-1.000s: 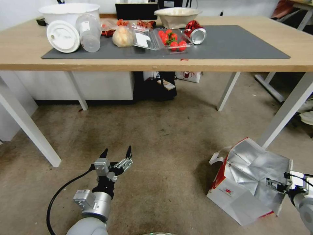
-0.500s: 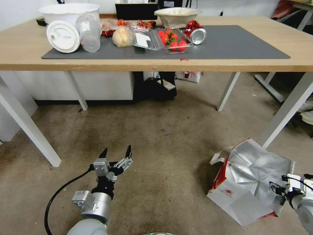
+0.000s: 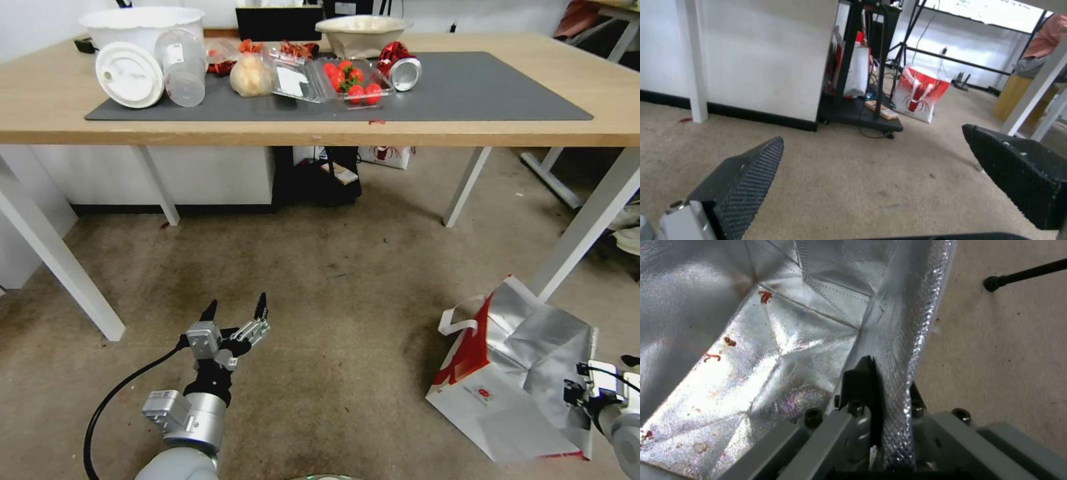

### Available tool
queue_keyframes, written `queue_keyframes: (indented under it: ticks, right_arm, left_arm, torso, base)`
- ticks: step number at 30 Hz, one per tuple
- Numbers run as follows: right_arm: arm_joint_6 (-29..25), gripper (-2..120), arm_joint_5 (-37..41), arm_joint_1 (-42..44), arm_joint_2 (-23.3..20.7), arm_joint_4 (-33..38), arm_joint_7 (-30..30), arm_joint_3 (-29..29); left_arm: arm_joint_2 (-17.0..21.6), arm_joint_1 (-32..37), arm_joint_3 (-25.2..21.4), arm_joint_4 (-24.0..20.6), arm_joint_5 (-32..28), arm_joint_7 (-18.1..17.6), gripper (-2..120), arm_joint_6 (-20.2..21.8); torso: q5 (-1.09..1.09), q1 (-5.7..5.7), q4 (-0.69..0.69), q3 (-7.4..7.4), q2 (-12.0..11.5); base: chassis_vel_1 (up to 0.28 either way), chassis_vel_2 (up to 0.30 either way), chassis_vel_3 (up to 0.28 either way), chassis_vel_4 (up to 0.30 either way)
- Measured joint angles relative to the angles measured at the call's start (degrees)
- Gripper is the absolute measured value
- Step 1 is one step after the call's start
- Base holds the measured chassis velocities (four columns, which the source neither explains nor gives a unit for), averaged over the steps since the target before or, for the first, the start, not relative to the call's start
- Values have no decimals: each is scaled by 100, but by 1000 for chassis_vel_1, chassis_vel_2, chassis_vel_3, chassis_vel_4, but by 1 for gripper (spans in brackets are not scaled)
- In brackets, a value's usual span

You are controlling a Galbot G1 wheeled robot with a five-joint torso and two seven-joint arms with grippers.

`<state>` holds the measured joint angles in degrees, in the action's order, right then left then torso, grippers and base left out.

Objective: Pick up the food delivery bag from the floor and place it on the table.

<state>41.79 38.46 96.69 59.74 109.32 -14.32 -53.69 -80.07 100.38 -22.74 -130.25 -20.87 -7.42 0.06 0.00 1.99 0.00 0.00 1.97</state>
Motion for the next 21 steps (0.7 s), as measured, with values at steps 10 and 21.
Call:
queue_keyframes:
  ticks: [10,21]
  right_arm:
    - [-259,0,28,113,-110,248,623,-96]
    - [-303,0,67,468,-660,980,1287,-235]
  left_arm:
    - [42,-45,-44,45,23,53,100,0]
    - [52,-77,-68,45,25,20,100,0]
  torso:
    - [1,0,0,0,0]
    - [0,0,0,0,0]
  base:
    - [0,0,0,0]
    - [0,0,0,0]
